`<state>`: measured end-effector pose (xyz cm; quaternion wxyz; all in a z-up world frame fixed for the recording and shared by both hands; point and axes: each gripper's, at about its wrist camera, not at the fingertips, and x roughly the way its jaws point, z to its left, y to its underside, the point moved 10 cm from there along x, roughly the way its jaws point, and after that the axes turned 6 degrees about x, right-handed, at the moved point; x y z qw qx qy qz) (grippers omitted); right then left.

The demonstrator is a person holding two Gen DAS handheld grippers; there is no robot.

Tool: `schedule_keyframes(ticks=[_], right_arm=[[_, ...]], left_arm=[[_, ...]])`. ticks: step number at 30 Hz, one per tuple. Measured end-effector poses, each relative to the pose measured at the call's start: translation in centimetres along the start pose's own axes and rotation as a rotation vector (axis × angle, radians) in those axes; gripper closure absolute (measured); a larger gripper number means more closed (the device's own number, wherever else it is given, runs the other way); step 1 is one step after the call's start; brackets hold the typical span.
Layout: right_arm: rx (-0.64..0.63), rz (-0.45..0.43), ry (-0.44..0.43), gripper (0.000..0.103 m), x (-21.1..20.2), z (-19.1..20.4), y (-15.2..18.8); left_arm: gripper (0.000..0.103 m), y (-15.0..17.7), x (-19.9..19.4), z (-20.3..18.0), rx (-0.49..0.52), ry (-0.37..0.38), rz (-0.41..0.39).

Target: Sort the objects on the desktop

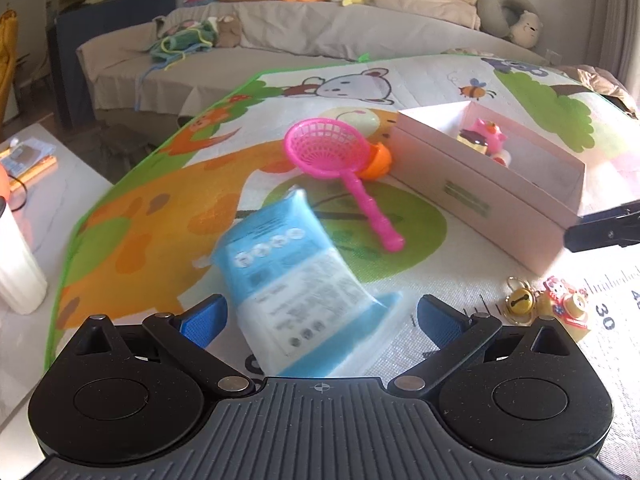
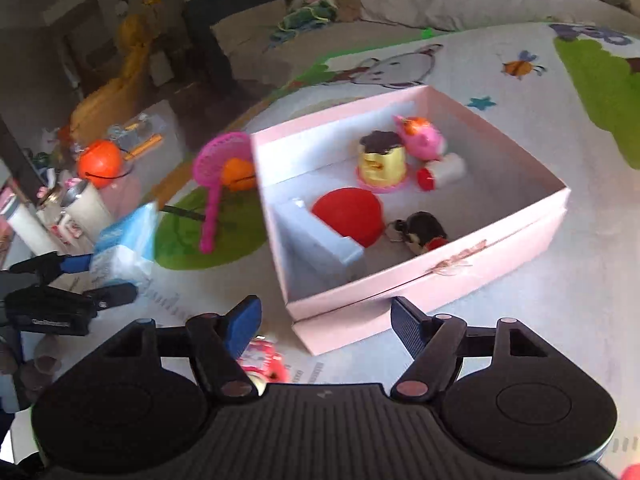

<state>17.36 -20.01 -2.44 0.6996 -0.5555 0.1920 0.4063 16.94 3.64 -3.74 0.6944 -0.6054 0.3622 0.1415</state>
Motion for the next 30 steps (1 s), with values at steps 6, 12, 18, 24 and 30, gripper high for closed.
schedule_keyframes(ticks=[6, 12, 18, 24, 30], right_arm=[[-0.231, 0.01, -0.016, 0.015, 1.0, 5.1, 2.1], [-0.362, 0.051, 0.08, 0.024, 2.0, 5.4, 5.7], [-0.289, 0.073, 0.075, 0.059, -0.4, 4.8, 6.9], [-0.249, 0.052, 0.083, 0.059, -4.3, 4.2, 8.1], [-0.236, 0.0, 0.139, 0.059, -7.1, 3.5, 8.1]], left_arm=[[0.0, -0.5, 0.0, 0.0, -0.006, -0.022, 0.001], [0.0, -1.5, 2.0, 1.0, -0.042, -0.097, 0.036], [0.025, -1.0, 2.0, 1.4, -0.055, -0.128, 0.056], [0.037, 0.0, -0.7, -1.9, 0.028, -0.073, 0.04], [0.035, 2.4, -4.1, -8.9, 0.18, 0.092, 0.026]])
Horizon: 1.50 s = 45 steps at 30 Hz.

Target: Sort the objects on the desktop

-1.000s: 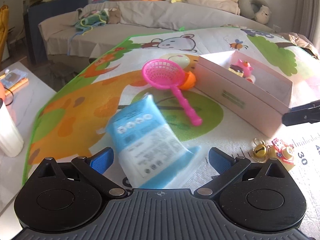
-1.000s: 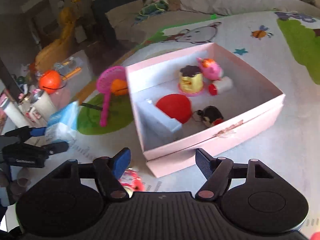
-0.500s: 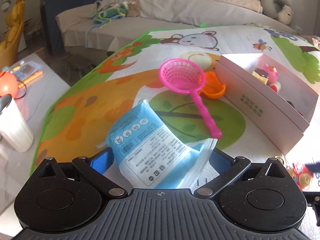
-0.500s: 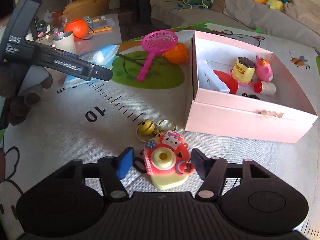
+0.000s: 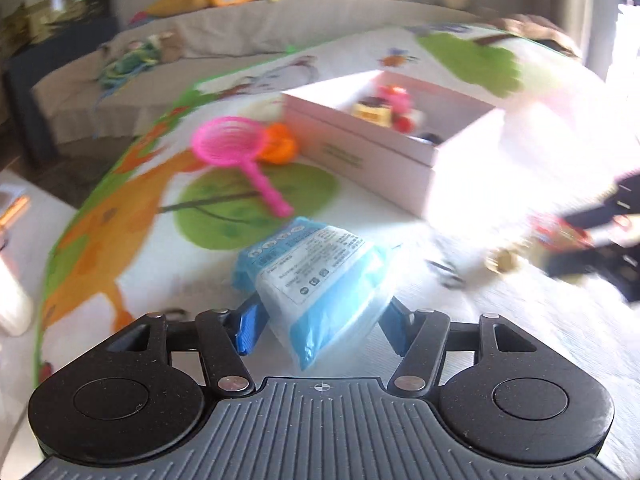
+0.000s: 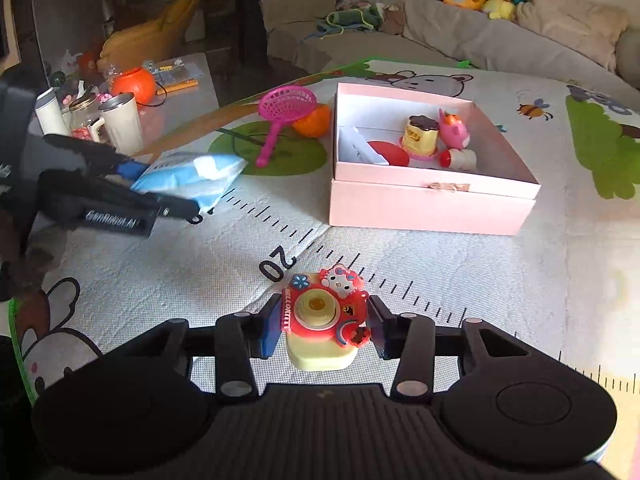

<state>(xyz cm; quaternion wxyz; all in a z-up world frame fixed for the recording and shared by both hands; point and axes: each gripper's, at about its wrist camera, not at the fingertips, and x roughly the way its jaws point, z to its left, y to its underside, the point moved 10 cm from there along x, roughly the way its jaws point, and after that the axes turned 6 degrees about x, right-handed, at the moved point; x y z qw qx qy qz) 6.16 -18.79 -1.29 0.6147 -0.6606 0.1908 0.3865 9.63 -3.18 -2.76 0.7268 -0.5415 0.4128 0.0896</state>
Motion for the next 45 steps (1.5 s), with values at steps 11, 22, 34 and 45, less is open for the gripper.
schedule_keyframes(ticks=[11, 22, 34, 45], right_arm=[[0.319, 0.069, -0.089, 0.049, 6.2, -2.5, -6.9], [0.18, 0.065, -0.056, 0.047, 11.7, 4.1, -12.1], [0.108, -0.029, 0.156, 0.034, 4.8, -3.7, -11.2], [0.42, -0.065, 0.034, 0.021, 9.0, -9.5, -12.4]], left_arm=[[0.002, -0.8, -1.4, -0.3, 0.014, -0.111, -0.026], [0.0, 0.4, -0.1, 2.3, -0.022, -0.151, 0.032], [0.0, 0.4, -0.5, 4.3, -0.077, -0.176, 0.049], [0.0, -1.6, 0.3, 3.5, -0.074, -0.158, 0.062]])
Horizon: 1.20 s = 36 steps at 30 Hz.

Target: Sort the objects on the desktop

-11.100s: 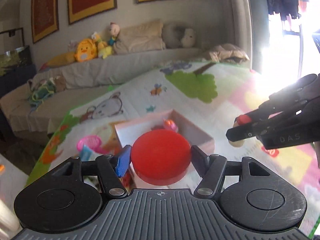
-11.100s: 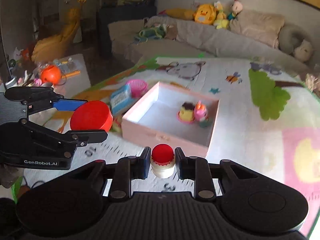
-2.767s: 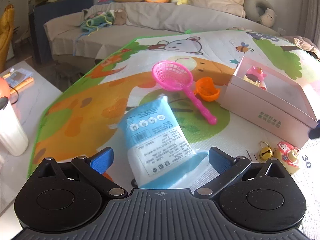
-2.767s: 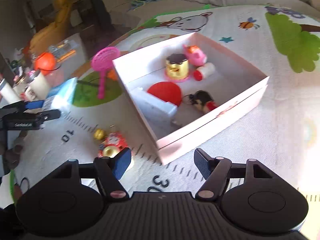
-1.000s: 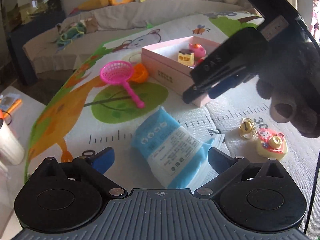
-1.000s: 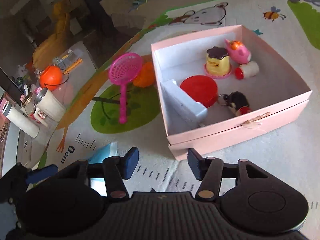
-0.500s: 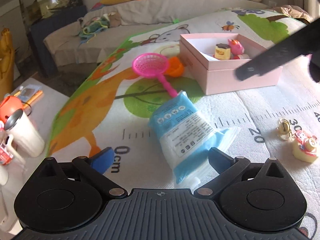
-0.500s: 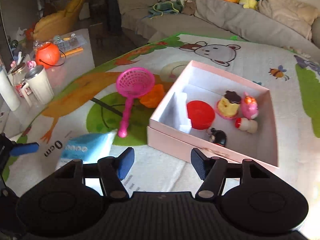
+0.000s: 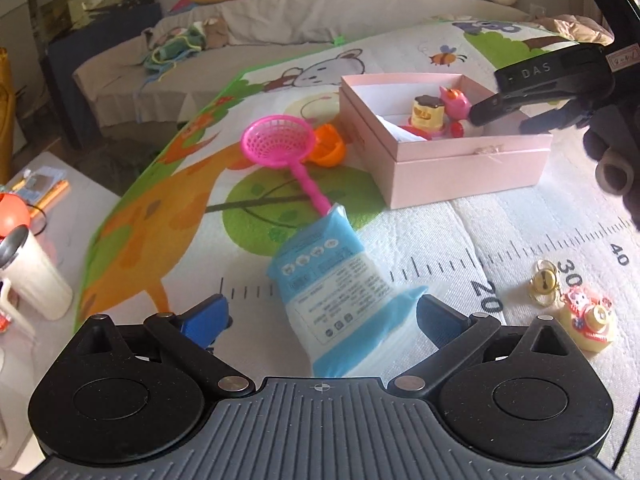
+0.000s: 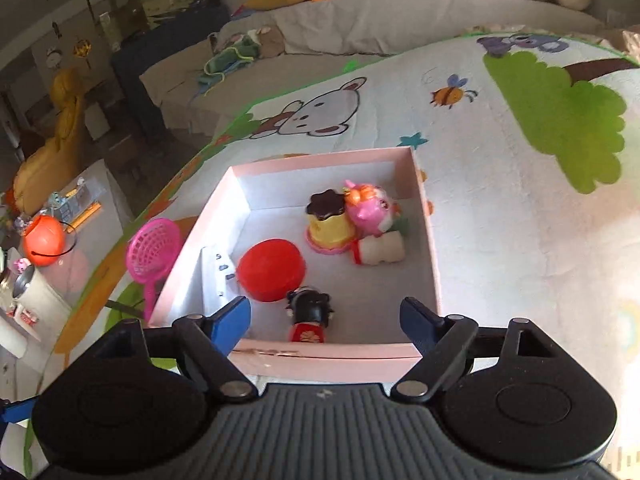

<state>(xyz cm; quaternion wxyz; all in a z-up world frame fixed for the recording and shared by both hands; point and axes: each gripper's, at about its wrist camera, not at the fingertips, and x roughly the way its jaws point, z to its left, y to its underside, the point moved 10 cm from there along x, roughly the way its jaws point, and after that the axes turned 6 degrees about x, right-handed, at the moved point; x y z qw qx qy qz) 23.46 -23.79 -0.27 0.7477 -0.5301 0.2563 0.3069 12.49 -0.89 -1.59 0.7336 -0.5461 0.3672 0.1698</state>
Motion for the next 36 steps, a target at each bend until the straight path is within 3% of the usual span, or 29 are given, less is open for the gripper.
schedule_keyframes(ticks=[5, 7, 10, 14, 19, 22, 26, 29, 32, 36], right_arm=[[-0.14, 0.009, -0.089, 0.021, -0.5, 4.9, 1.6], [-0.22, 0.007, -0.071, 0.021, -1.4, 6.4, 2.4], [-0.332, 0.024, 0.038, 0.021, -2.4, 7.2, 4.2], [-0.431, 0.152, 0.064, 0.021, -2.6, 8.2, 8.4], [-0.457, 0.304, 0.069, 0.021, -1.7, 8.4, 12.6], [-0.437, 0.294, 0.03, 0.025, -1.9, 9.7, 11.9], [-0.484, 0.278, -0.035, 0.056, -1.7, 13.5, 9.2], [-0.541, 0.242, -0.055, 0.06, -0.2, 17.4, 6.9], [-0.612, 0.186, 0.005, 0.06, 2.8, 20.6, 5.0], [-0.604, 0.215, 0.02, 0.061, 5.8, 22.6, 3.9]], left_arm=[[0.0, -0.8, 0.7, -0.2, 0.02, -0.021, -0.001], [0.0, -1.0, 1.2, 0.2, 0.031, -0.051, 0.003], [0.0, -1.0, 2.0, 1.5, 0.011, -0.094, 0.02], [0.0, -0.7, 2.8, 2.6, -0.012, -0.103, 0.053], [0.0, -0.6, 3.0, 5.0, -0.052, -0.15, 0.06], [0.0, 0.0, 2.8, 6.5, -0.105, -0.143, 0.068], [0.0, 1.3, 2.5, 6.7, -0.106, -0.094, 0.072], [0.0, 2.2, 2.6, 6.4, -0.102, -0.056, 0.07], [0.0, 2.9, 3.0, 6.5, -0.135, -0.018, 0.079], [0.0, 2.8, 3.3, 7.5, -0.177, 0.004, 0.07]])
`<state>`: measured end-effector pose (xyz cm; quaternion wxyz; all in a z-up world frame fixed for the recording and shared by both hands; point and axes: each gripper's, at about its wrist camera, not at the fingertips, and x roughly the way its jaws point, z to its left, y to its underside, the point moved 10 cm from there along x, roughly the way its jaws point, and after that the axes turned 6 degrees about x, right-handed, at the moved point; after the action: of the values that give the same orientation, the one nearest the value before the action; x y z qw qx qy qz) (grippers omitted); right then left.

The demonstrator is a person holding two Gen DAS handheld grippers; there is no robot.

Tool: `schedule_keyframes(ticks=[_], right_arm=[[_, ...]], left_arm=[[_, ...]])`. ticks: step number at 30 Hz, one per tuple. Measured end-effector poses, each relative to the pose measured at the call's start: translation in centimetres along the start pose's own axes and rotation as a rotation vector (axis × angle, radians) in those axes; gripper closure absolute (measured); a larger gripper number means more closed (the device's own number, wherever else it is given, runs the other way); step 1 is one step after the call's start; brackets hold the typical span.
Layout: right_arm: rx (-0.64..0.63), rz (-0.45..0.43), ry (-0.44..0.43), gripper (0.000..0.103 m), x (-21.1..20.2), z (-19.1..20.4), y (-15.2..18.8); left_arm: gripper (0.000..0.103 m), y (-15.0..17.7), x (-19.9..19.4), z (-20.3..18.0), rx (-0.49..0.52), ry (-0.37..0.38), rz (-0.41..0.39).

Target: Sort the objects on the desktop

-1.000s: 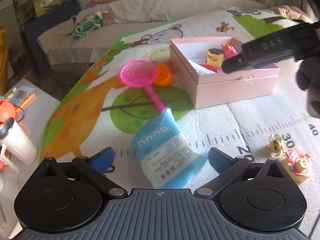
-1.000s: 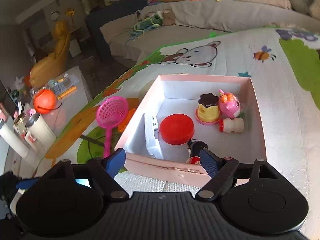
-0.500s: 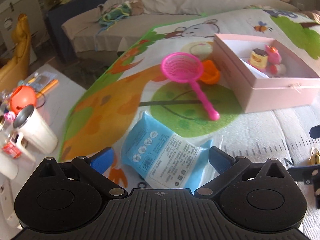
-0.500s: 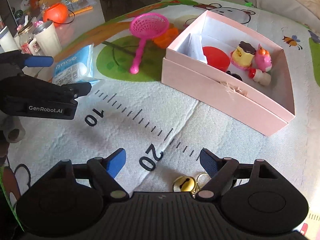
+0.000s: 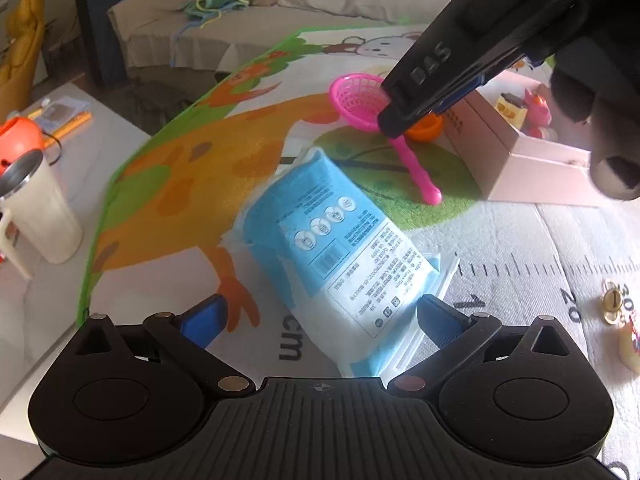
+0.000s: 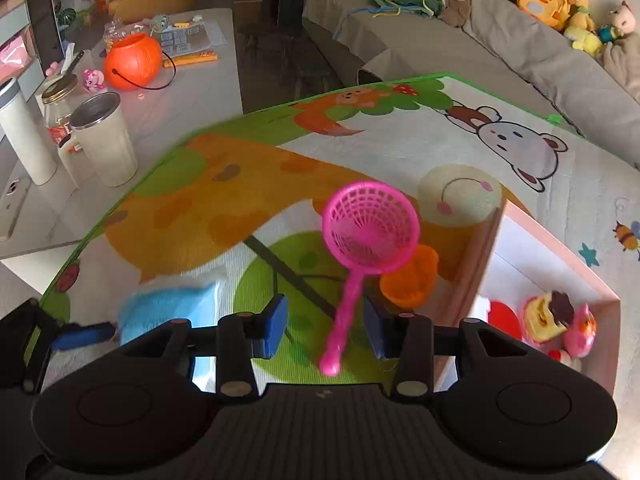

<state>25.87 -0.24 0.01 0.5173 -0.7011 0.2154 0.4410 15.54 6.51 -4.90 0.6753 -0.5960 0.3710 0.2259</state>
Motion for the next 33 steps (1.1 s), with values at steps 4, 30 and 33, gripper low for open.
schedule_keyframes(ticks=[4, 30, 33], right_arm=[[-0.023, 0.045, -0.017, 0.061, 1.8, 1.3, -0.1], [-0.04, 0.11, -0.099, 0.061, 1.5, 3.2, 3.6], [-0.049, 0.095, -0.075, 0.061, 1.2, 2.6, 3.0]], left_arm=[[0.0, -0.7, 0.1, 0.4, -0.006, -0.005, -0.016], [0.0, -1.3, 0.0, -0.8, 0.069, -0.024, -0.029], [0.0, -1.0, 0.0, -0.7, 0.076, -0.022, -0.03]])
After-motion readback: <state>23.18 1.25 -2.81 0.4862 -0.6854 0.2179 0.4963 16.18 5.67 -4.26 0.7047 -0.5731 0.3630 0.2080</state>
